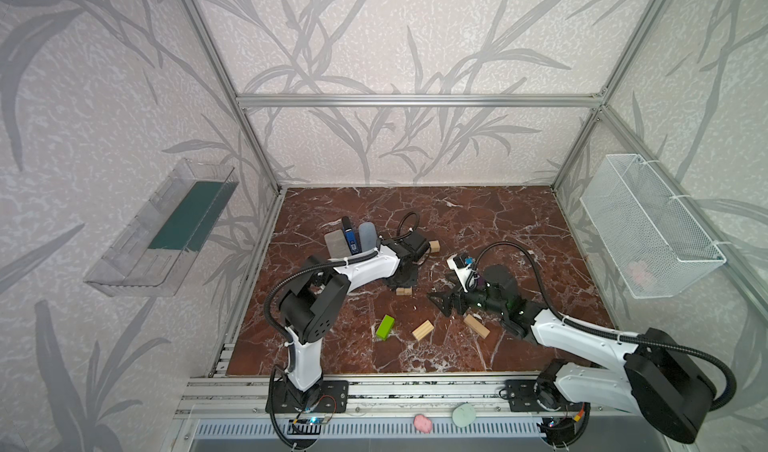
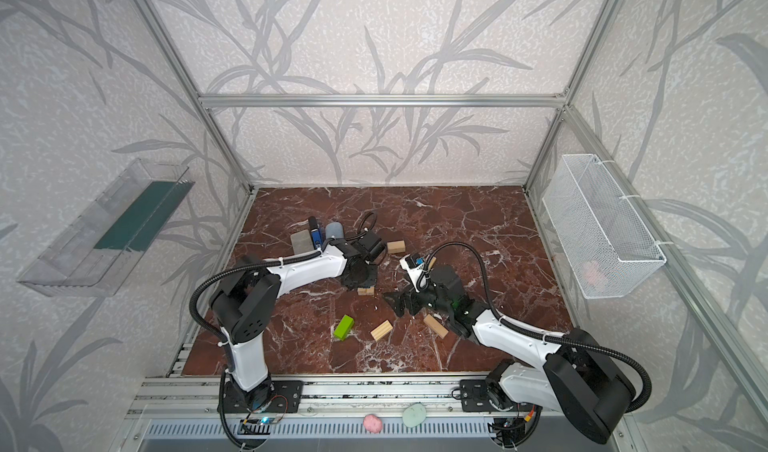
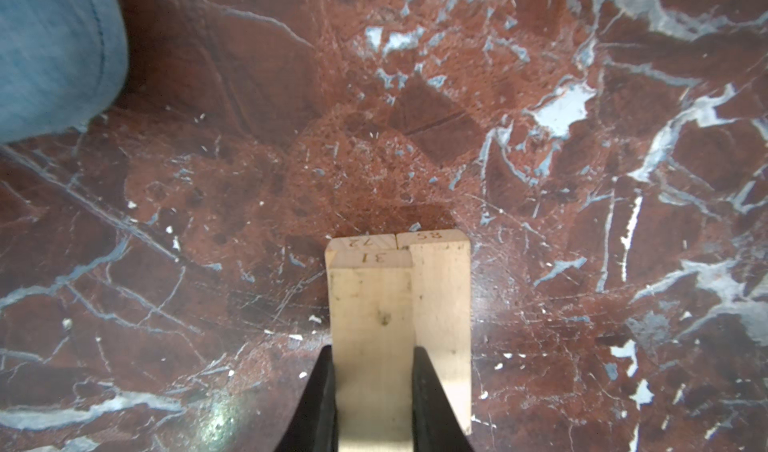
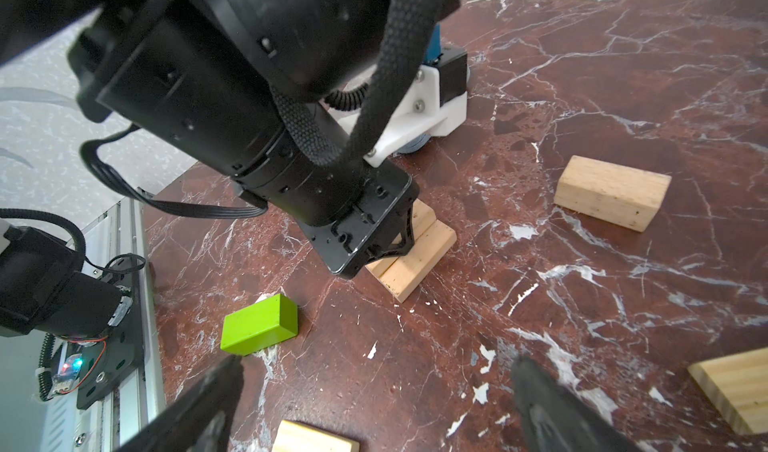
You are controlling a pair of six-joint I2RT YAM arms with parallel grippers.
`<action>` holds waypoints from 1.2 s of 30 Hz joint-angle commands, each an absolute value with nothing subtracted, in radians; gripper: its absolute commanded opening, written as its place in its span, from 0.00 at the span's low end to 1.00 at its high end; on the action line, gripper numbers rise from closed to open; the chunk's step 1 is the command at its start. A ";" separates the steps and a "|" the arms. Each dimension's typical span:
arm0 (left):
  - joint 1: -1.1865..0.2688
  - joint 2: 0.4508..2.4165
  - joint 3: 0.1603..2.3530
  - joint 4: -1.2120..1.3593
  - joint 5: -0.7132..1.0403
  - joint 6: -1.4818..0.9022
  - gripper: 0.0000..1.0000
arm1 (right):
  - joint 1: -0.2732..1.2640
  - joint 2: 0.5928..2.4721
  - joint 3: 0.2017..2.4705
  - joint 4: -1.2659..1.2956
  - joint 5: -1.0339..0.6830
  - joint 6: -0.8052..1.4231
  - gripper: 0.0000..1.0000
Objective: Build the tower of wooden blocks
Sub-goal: 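Lower the held block onto the two side-by-side blocks with the left gripper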
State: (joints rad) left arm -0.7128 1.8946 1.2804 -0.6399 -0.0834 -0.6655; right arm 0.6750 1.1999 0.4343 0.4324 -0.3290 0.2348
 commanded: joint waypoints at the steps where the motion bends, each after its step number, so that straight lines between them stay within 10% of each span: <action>1: -0.716 1.915 1.308 -0.660 -0.114 -0.683 0.11 | 0.672 1.180 0.427 0.429 -0.320 0.224 0.99; 36: -0.717 1.875 1.265 -0.672 -0.132 -0.693 0.24 | 0.672 1.175 0.427 0.426 -0.316 0.224 0.99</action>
State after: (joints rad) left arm -0.7128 1.9007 1.2842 -0.6388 -0.1024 -0.6754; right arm 0.6750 1.1957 0.4343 0.4294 -0.3222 0.2344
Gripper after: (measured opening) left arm 0.235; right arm 0.991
